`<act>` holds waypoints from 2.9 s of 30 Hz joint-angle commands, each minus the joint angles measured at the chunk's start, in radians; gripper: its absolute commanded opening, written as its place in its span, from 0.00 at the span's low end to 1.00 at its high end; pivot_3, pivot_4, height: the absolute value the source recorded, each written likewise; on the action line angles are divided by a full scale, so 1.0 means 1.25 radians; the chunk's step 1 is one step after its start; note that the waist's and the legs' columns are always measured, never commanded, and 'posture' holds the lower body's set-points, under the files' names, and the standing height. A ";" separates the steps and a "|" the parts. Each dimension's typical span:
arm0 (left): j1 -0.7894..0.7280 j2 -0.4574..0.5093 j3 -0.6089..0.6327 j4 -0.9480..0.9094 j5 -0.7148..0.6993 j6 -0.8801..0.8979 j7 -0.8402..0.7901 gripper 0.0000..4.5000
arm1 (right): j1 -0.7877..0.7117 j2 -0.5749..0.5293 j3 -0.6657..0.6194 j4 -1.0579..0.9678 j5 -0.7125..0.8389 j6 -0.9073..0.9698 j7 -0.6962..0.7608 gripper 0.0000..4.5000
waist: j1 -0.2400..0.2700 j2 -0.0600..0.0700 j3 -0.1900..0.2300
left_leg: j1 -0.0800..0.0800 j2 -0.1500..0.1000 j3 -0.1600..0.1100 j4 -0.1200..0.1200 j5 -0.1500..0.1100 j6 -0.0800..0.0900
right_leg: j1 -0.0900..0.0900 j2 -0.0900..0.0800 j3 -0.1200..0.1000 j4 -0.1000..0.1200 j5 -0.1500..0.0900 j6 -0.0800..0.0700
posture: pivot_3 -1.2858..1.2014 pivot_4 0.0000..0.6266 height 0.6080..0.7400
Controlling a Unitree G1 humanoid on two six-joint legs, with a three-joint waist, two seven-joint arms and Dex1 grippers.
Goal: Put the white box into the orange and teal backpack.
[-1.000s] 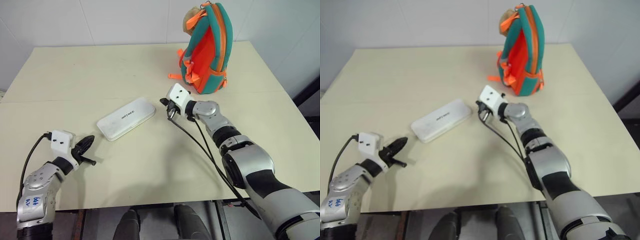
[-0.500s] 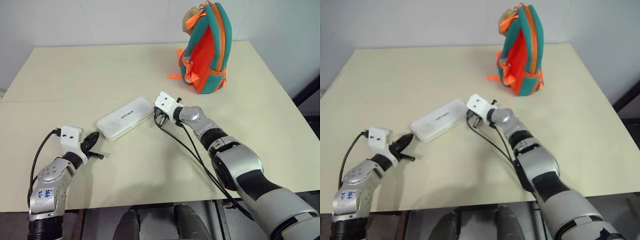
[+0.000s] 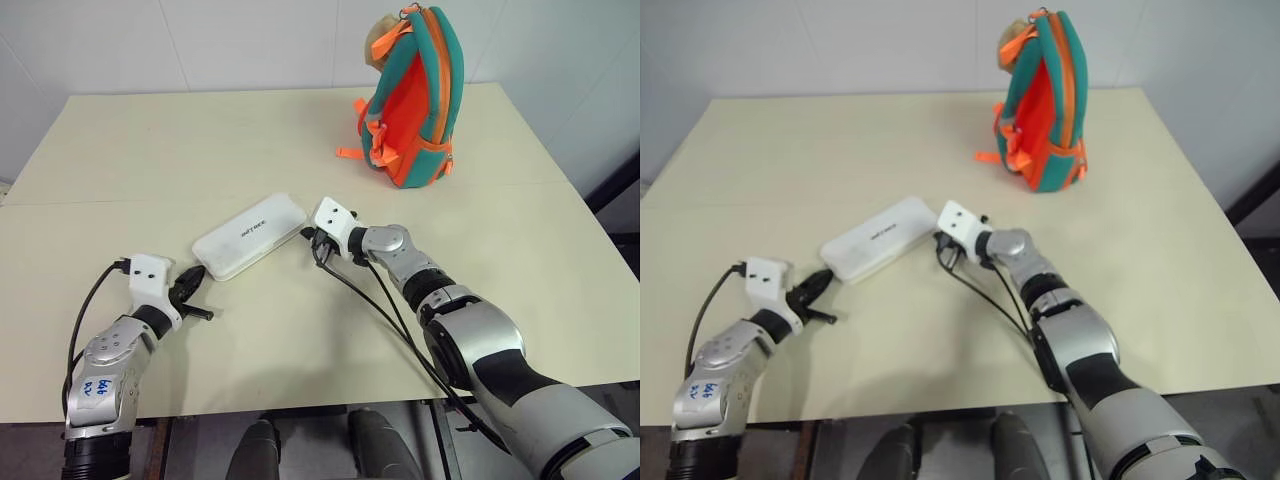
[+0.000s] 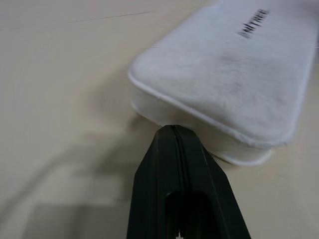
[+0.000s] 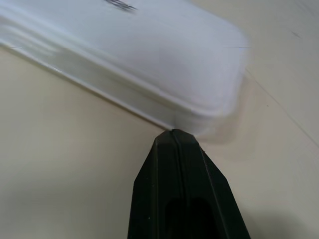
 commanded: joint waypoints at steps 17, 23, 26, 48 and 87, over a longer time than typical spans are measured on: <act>0.027 -0.006 0.029 -0.047 0.002 0.011 0.039 0.00 | 0.013 -0.132 -0.036 -0.064 0.073 -0.005 0.093 0.00 | -0.002 0.000 0.000 | 0.000 0.000 0.000 0.001 0.000 0.000 | 0.000 0.000 0.000 0.000 0.000 0.000 | 0.52 0.24 1.00; 0.049 -0.041 0.042 -0.083 0.001 0.018 0.090 0.00 | -0.046 -0.119 -0.024 -0.022 0.040 0.016 -0.033 0.00 | 0.001 0.000 0.000 | 0.000 0.000 0.000 0.000 0.000 0.000 | -0.001 0.000 0.000 0.000 0.000 0.000 | 0.52 0.24 1.00; 0.052 -0.045 0.040 -0.087 0.002 0.017 0.098 0.00 | -0.063 -0.106 -0.018 -0.011 0.021 0.024 -0.079 0.00 | 0.001 0.000 0.000 | 0.000 0.000 0.000 0.000 0.000 0.000 | 0.000 0.000 0.001 -0.001 0.000 0.000 | 0.52 0.24 1.00; -0.023 -0.089 0.020 -0.090 0.030 0.055 0.199 0.00 | -0.073 0.017 0.004 0.015 -0.050 0.043 -0.207 0.00 | 0.000 0.000 0.000 | -0.001 0.000 0.000 -0.001 0.000 0.000 | -0.001 0.000 0.000 -0.001 0.000 0.000 | 0.52 0.24 1.00; -0.312 0.106 -0.008 0.315 0.085 -0.106 -0.034 0.00 | 0.110 -0.048 -0.095 -0.194 0.204 -0.001 0.333 0.00 | 0.006 -0.001 0.000 | -0.001 0.000 -0.001 -0.001 0.001 -0.001 | 0.000 0.000 -0.002 -0.002 0.000 0.000 | 0.52 0.24 1.00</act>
